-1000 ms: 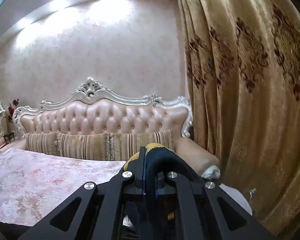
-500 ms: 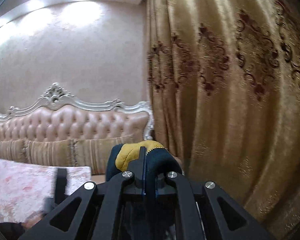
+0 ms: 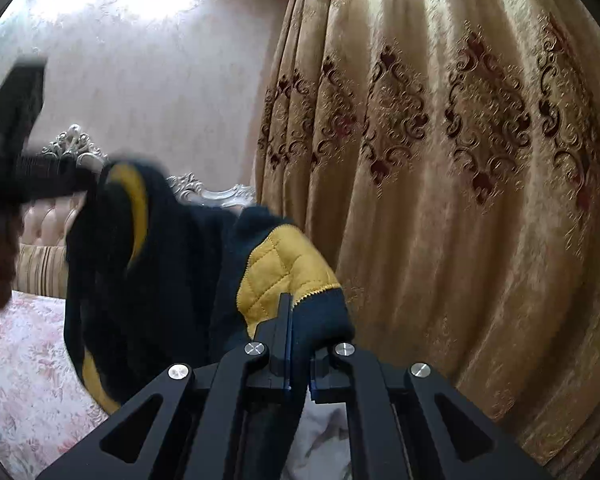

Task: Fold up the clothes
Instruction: 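Lift the navy sweatshirt with both grippers and carry it over the bed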

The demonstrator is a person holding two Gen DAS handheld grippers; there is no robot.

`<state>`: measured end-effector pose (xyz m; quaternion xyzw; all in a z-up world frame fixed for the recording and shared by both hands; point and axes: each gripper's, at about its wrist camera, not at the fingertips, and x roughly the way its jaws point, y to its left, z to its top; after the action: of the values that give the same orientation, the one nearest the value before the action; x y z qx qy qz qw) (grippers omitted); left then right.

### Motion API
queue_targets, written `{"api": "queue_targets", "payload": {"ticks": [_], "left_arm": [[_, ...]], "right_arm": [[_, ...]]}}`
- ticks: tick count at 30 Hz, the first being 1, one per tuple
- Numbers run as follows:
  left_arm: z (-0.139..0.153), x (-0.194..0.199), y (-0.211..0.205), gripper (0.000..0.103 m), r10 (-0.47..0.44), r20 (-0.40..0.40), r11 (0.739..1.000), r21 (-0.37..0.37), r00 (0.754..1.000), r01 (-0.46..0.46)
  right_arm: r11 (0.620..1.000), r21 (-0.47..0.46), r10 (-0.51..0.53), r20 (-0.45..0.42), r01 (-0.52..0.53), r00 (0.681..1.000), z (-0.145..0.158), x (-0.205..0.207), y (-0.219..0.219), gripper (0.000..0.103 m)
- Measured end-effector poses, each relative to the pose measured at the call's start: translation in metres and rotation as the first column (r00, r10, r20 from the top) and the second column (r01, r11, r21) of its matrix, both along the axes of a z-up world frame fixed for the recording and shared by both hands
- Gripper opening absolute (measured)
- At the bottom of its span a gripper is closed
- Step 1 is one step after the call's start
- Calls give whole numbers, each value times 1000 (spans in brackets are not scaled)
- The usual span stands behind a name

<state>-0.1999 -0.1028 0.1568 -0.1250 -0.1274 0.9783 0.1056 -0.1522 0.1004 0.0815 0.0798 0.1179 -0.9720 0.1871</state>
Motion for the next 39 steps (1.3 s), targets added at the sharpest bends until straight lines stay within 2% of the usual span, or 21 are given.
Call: {"api": "queue_targets", "payload": {"ticks": [3,7,11,13,16,21,26,30,34,39], "left_arm": [[31,1,9,13,-40,-53,999,-1,998,40],[70,-8,38,13,-107,-91,994,-46,990,103],[98,-43,73,13,-143,-64,988,-68,988,139],[108,-47,90,13,-169,-76,983,-83,983,163],[114,-41,101,13,-182,-97,981,-89,979,173],[94,-23,78,13,-130,-85,990,-62,988,125],[84,24,29,13,-13,-90,998,-55,996,8],[76,86,-8,13,122,-82,988,-88,989,-129],[68,149,-45,13,257,-79,957,-122,963,-265],[36,237,-102,13,426,-20,894,-147,904,-424]], "right_arm": [[1000,-6,-29,-59,28,998,-3,12,-3,5],[994,-70,-93,-154,83,984,18,35,12,5],[989,-107,-120,-149,105,982,46,39,32,5],[985,-115,-143,-155,126,977,54,37,43,5],[982,-130,-157,-152,137,976,62,37,60,5],[990,-104,-104,-119,92,987,61,37,68,5],[993,-114,0,-108,-12,994,52,46,48,5],[980,-142,130,-93,-142,987,46,58,18,5],[946,-168,272,-56,-277,961,32,73,-16,5],[880,-149,459,22,-451,888,0,110,-88,5]]}}
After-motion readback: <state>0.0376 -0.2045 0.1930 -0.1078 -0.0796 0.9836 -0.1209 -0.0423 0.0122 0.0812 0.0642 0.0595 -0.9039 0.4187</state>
